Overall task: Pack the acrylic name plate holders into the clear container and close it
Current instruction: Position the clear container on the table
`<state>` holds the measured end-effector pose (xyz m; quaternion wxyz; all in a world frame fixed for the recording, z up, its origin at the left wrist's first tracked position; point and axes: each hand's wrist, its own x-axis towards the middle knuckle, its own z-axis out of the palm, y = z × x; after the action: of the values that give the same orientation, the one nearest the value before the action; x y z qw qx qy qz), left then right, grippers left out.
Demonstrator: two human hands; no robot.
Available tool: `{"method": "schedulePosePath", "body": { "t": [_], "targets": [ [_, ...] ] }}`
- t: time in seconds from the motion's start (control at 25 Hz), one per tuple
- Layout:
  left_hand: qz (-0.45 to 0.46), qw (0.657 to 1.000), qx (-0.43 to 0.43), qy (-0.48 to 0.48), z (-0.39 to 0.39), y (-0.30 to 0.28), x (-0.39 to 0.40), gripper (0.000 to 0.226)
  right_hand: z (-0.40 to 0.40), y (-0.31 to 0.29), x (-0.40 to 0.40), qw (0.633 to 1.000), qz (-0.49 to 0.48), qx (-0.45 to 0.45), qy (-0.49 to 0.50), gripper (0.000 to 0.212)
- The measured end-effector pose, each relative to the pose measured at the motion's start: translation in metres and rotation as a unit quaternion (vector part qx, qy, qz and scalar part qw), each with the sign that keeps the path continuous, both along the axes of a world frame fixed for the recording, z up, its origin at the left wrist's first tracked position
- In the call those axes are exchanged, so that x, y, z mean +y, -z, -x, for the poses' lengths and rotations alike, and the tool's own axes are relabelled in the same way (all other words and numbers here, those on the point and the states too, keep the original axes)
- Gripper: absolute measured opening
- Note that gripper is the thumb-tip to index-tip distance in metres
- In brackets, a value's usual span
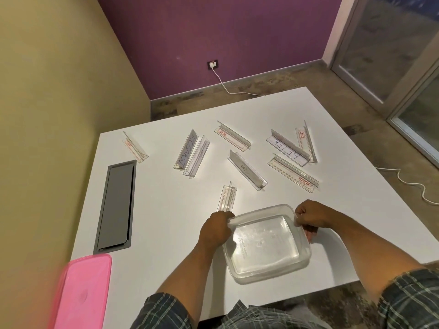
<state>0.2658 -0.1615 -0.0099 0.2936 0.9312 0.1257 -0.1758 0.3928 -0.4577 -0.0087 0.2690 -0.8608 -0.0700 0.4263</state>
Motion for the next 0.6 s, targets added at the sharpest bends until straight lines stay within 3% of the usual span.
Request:
{"method": "schedulePosePath", "body": {
  "t": [0.28,0.4,0.52,0.6],
  "targets": [
    [0.003,0.999,0.013,-0.029,0.001,0.007,0.018,0.048,-0.005,0.000,0.021,0.999,0.017,0.036,-0.020,0.019],
    [0.018,0.998,0.007,-0.067,0.002,0.011,0.022,0.030,-0.011,-0.002,0.027,0.998,0.034,0.045,-0.038,0.033],
    [0.016,0.993,-0.025,-0.113,-0.005,0.013,0.030,0.029,-0.018,-0.005,0.037,0.989,0.105,-0.086,-0.063,0.064],
    [0.005,0.991,-0.029,-0.130,-0.010,0.014,0.036,0.031,-0.026,-0.006,0.049,0.975,0.108,-0.189,-0.037,0.060]
  ]
}}
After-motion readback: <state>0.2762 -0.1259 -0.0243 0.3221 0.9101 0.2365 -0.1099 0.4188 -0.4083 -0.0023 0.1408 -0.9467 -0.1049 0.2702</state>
